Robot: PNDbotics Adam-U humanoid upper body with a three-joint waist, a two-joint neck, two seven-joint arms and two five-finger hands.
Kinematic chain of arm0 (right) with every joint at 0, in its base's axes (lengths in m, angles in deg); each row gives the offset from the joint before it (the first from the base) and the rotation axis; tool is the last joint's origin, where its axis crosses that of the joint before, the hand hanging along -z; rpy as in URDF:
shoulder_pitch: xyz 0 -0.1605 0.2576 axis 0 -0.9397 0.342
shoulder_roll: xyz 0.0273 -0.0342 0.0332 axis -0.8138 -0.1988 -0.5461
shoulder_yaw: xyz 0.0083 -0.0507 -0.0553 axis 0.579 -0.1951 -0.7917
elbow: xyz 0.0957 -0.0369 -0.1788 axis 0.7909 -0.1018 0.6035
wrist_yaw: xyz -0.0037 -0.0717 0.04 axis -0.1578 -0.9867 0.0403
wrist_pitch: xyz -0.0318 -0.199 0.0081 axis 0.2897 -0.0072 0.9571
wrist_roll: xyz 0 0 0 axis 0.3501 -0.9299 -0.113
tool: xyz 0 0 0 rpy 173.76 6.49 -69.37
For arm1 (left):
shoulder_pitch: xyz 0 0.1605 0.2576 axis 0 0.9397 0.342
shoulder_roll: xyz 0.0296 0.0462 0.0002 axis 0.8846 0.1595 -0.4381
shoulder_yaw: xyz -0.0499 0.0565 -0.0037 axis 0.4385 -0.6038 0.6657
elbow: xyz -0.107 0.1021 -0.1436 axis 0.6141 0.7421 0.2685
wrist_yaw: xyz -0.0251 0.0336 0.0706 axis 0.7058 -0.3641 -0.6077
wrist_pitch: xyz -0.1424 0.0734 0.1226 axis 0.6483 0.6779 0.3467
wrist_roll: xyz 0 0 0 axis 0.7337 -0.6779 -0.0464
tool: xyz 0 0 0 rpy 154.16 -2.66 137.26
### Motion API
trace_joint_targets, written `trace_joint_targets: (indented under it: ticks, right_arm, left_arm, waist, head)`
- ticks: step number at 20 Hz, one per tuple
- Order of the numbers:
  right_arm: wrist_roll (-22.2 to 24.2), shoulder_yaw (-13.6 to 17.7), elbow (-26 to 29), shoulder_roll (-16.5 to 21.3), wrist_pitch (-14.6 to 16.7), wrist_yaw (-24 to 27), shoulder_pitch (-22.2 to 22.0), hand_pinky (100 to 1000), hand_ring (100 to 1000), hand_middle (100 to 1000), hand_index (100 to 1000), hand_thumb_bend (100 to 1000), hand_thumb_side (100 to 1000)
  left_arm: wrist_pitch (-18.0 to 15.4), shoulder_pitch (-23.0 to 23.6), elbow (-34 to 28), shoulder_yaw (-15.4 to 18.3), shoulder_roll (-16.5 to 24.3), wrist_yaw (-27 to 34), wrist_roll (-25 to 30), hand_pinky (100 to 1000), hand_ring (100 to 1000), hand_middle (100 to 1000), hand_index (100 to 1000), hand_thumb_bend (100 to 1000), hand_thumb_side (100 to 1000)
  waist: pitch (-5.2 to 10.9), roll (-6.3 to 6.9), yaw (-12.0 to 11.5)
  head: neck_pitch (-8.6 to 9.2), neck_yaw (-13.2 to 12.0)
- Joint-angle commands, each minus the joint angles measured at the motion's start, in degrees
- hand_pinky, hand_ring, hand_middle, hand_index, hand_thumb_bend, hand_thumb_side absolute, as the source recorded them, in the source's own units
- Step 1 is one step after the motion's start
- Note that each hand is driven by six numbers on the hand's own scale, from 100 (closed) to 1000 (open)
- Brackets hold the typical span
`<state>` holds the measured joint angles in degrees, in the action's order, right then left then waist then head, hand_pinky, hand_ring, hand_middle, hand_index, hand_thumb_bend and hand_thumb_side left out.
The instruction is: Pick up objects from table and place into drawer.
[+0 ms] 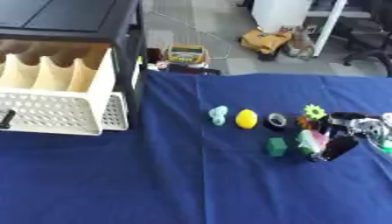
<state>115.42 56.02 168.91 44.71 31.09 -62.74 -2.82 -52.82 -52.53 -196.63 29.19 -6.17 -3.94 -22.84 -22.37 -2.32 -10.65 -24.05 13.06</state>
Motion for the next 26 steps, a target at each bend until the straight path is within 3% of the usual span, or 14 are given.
trace_joint_targets:
  ticks: [1,10,18,26]
  right_arm:
    - [0.7,0.5,-0.1,1.4,-0.1,-0.7,0.5,676,825,811,922,441,349]
    - [-0.1,0.7,0.9,1.4,-0.6,-1.0,0.5,579,711,710,863,355,411]
    - [-2.8,0.3,1.8,1.5,-2.0,-0.9,0.4,559,717,667,809,213,497]
    - [-4.0,0.4,1.7,1.5,-2.4,-1.2,0.5,546,717,621,767,100,476]
  left_arm:
    - [0.0,-0.5,-0.8,0.5,0.8,0.3,0.1,451,156,472,794,100,900]
    - [0.0,-0.4,-0.8,0.5,0.3,0.6,0.2,453,158,474,794,100,903]
    - [0.2,-0.4,-0.8,0.6,-0.1,0.8,0.4,454,159,475,782,100,905]
    - [0.5,-0.3,-0.8,0.6,-0.4,1.0,0.7,453,160,476,782,100,898]
  waist:
    - [0.99,0.05,0.1]
    - [1.12,0.12,0.2]
    - [1.18,0.1,0.0]
    - [1.13,0.02,0.0]
  head:
    - [0.27,0.1]
    - [0.31,-0.1]
    - [0.51,0.0]
    - [0.63,-0.1]
